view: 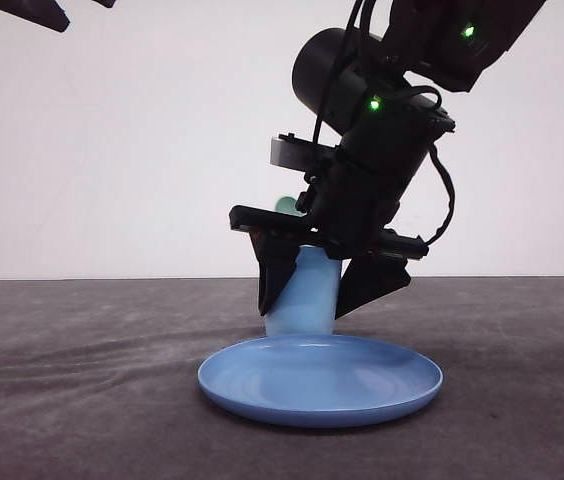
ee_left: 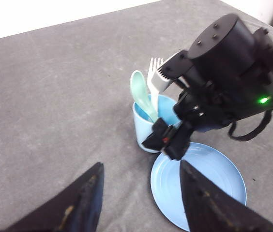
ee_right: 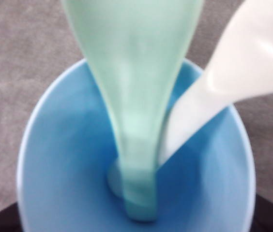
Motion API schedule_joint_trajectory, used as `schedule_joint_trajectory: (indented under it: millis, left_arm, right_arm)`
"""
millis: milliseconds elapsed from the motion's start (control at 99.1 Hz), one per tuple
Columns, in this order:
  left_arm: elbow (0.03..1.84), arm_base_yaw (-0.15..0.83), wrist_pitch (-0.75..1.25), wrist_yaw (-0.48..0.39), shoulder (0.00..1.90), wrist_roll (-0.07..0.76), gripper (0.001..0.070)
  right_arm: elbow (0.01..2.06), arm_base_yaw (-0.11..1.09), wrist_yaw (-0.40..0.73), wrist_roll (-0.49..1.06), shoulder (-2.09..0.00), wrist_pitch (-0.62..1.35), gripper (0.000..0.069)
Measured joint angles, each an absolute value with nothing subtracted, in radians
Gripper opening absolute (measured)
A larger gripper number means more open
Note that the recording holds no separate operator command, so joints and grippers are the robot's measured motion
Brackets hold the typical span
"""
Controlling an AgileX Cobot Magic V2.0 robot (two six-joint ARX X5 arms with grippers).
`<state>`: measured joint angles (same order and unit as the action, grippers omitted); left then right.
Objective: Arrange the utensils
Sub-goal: 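Lift the cup with the right gripper and set it onto the plate center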
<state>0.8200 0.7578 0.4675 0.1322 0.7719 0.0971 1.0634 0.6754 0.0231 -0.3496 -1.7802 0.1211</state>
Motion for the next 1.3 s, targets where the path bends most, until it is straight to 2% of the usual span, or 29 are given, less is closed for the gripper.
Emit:
schedule_joint_trajectory:
  millis: [595,807,1301]
  left_arm:
    - [0.82,0.758,0.468,0.132,0.772,0.097,0.0296]
    - [0.82,0.758,0.468,0.132,0.772,0.097,0.0296]
    - [0.82,0.758,0.469,0.132,0.772,0.097,0.0296]
  right_arm:
    - [1.063,0.724,0.025,-0.147,-1.285,0.435,0.0421]
    - [1.064,0.779,0.025,-0.126,-1.295,0.511,0.042]
    - [0.979,0.853,0.03,-0.13,-1.411,0.486,0.042]
